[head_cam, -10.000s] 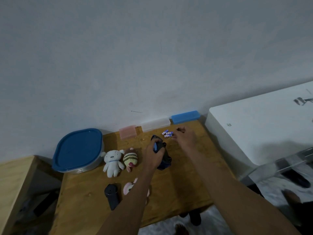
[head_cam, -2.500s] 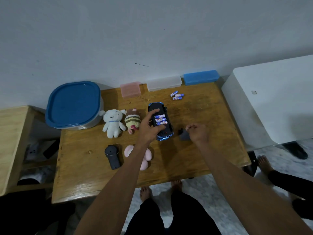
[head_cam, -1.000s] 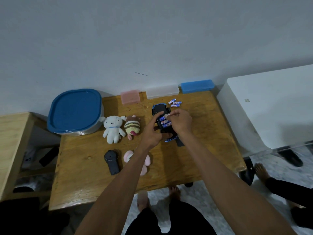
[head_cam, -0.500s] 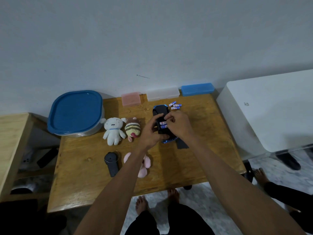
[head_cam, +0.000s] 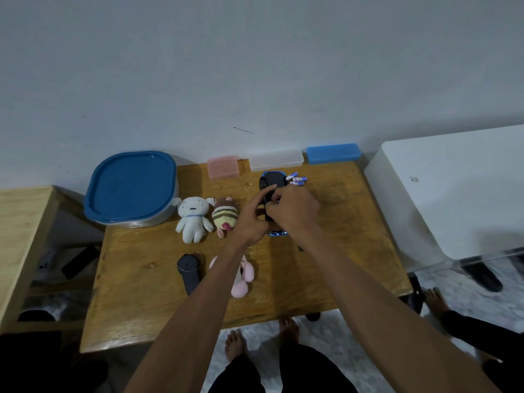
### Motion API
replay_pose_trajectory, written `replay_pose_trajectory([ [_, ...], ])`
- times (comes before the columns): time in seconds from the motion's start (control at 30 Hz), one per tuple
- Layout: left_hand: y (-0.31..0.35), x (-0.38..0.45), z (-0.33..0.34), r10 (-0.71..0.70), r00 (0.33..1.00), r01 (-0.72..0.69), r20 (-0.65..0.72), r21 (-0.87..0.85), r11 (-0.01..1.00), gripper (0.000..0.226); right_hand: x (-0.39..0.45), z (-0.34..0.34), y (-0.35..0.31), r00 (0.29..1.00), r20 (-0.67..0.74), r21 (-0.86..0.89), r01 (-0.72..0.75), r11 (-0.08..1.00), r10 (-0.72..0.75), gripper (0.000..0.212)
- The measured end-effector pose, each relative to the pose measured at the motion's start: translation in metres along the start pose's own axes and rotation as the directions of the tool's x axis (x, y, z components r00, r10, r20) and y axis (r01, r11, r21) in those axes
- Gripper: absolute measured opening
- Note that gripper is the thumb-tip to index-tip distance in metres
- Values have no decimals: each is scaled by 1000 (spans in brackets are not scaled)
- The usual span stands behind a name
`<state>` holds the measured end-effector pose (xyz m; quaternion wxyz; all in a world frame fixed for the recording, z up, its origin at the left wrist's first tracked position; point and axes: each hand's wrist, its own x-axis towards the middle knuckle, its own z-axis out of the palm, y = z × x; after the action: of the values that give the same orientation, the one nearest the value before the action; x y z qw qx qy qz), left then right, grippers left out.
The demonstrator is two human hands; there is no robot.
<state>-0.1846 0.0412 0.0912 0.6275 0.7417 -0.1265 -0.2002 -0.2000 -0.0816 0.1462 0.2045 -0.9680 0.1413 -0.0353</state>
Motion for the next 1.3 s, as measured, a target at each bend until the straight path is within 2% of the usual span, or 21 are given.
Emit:
replay_pose_trajectory([
  [0.17, 2, 0, 1, 68, 997, -68, -33, 20, 998, 87, 1, 3, -10, 999, -30, -42, -14, 999, 13, 17],
  [0.37, 3, -2, 3, 57, 998, -57, -18, 4, 998, 87, -2, 5, -6, 999, -51, 7, -2, 1000, 2, 10],
  [0.43, 2, -1, 0, 30, 999, -30, -15, -24, 999, 88, 0, 4, 1, 997, -48, 66, 62, 996, -58, 10],
  [0.53, 2, 0, -8, -11, 1000, 10, -4, -76, 997, 93, 5, 4, 19, 969, 43, 148, 236, 960, -245, 19],
  [0.6, 3, 1, -11, -25, 1000, 26, 9, -87, 996, 94, 8, 2, 28, 947, 96, 185, 287, 940, -308, 21],
  [0.67, 6, 2, -12, -34, 999, 35, 11, -107, 994, 94, 10, -1, 31, 942, 69, 247, 304, 920, -329, 17],
  [0.73, 7, 3, -12, -27, 1000, 28, 8, -117, 993, 95, 10, -5, 29, 957, -9, 324, 276, 905, -289, 13],
  [0.8, 7, 4, -12, -32, 999, 32, 7, -118, 992, 97, 11, -9, 27, 985, -59, 416, 170, 893, -160, 15],
  [0.93, 8, 3, -12, -49, 999, 48, -1, -142, 989, 95, 14, -16, 28, 999, -48, 556, 9, 831, 21, 23],
  [1.03, 9, 2, -11, -69, 998, 67, -3, -174, 983, 95, 14, -15, 28, 996, -18, 541, -65, 839, 89, 35],
  [1.1, 10, 2, -10, -68, 998, 66, -7, -177, 982, 94, 11, -10, 29, 996, -21, 463, -66, 884, 86, 41],
  [1.3, 11, 3, -11, -77, 997, 73, -17, -176, 982, 96, 0, -3, 30, 990, -9, 290, -130, 948, 138, 15],
])
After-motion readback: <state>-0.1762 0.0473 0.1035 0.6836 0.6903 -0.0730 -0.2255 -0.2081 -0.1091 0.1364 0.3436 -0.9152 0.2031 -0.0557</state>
